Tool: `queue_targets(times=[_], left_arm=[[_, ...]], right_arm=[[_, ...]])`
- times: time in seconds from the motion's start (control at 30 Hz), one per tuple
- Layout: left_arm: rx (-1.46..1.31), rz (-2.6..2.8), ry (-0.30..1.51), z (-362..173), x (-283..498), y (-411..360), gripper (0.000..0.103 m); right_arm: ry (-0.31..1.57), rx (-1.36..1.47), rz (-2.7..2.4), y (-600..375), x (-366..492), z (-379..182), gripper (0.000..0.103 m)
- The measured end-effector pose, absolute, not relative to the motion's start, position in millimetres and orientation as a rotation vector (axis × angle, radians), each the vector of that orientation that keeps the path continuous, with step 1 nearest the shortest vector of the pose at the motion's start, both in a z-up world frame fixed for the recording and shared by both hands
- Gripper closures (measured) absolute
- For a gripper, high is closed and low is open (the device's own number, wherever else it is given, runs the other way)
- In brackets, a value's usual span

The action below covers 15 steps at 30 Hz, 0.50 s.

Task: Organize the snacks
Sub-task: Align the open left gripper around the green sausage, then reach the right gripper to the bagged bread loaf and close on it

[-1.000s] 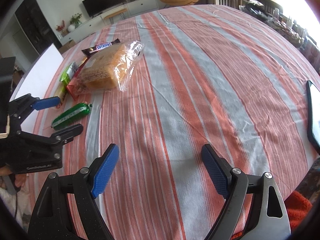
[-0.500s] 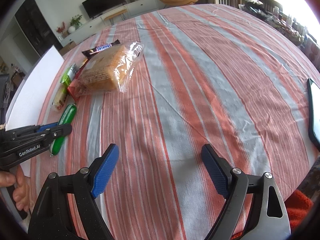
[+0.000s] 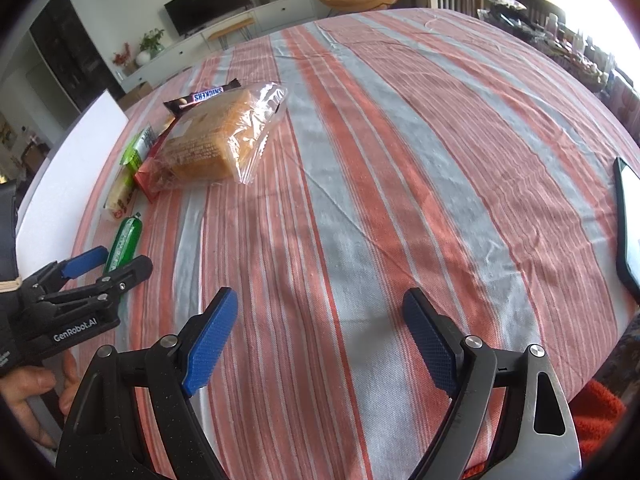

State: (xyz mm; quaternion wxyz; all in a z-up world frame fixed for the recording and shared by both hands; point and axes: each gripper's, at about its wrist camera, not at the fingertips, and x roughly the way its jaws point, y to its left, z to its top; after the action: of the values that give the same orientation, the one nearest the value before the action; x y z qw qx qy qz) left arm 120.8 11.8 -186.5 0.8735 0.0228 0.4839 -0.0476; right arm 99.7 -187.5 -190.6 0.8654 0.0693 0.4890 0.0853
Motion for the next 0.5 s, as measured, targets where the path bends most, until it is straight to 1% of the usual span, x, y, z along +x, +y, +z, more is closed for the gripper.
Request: queue_targets(times=[0.07,0.1,0.5], left_arm=[[0.037,-0.091,1.002,-189.5,120.3,15.2,0.003],[0.033,-0.086,0.995,-191.2,119.6,17.4,0.000],[0.029,-0.080,0.966,-192.0,122.2,21.6,0.000]], right_arm=[[1.025,0.141,0.178,-187.2,99.6,-190.4,0.016],[1.025,0.141,0.178,-187.5,99.6,-190.5,0.016],[1.029,0.131,0.174,-186.6,100.3,-190.3,0.016]])
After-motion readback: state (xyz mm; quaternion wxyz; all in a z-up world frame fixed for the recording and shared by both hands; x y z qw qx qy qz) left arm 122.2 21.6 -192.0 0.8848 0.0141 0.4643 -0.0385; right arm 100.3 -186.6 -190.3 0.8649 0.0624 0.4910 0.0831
